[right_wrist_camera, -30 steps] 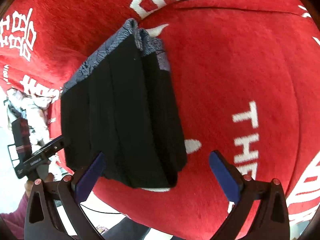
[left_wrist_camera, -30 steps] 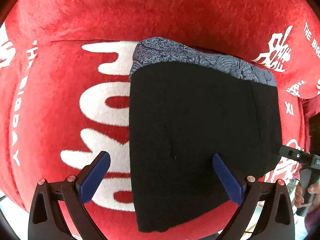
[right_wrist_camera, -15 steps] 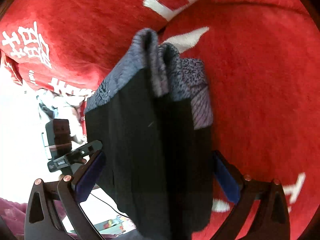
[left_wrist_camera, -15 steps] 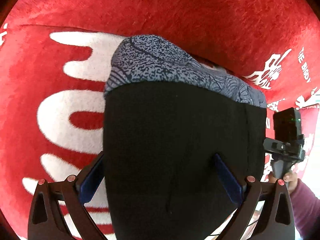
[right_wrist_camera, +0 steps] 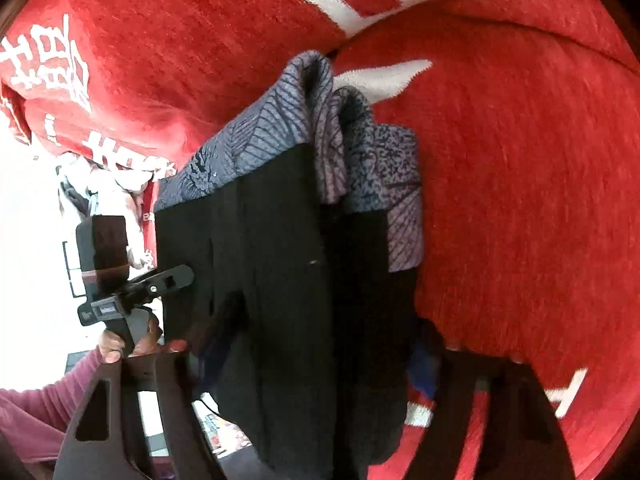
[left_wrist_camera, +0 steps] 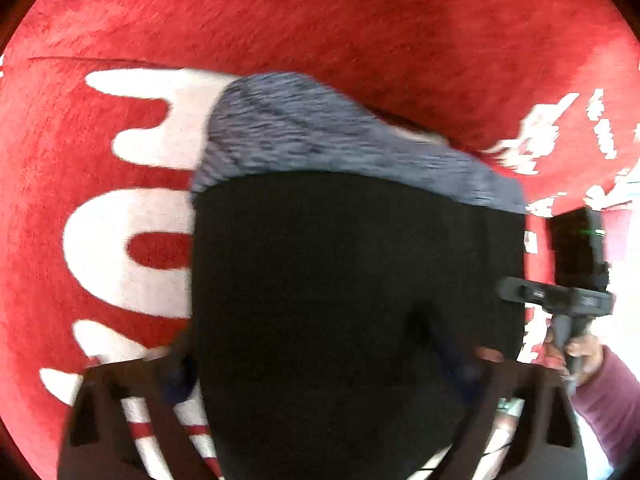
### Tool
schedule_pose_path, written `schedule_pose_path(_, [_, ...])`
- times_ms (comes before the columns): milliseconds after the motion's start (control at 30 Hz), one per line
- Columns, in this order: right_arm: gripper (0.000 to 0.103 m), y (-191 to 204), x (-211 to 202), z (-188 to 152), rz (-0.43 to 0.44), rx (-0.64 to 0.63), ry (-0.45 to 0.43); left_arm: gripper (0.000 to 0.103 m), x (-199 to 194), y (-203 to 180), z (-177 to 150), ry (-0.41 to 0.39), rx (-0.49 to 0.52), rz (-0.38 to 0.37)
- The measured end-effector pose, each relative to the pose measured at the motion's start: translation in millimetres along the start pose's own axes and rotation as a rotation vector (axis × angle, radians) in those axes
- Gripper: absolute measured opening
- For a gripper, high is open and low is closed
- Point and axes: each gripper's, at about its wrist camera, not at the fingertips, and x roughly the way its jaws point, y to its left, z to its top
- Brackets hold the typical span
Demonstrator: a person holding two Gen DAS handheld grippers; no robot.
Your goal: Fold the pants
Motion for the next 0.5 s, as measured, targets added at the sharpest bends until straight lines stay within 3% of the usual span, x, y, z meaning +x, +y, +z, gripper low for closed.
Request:
schedule_pose_path(200, [0.058, 10.6, -19.3, -11.0, 0.045, 0.007, -0.038, 0.067, -32.2, -12.8, -17.3, -0.065, 0.058, 0.011])
schedule_pose_path(500, [0.057, 40.7, -23.5, -55.8, 0.184, 0.067, -0.048, 0.067, -89.4, -7.5, -54.3, -0.076, 0.063, 0.044])
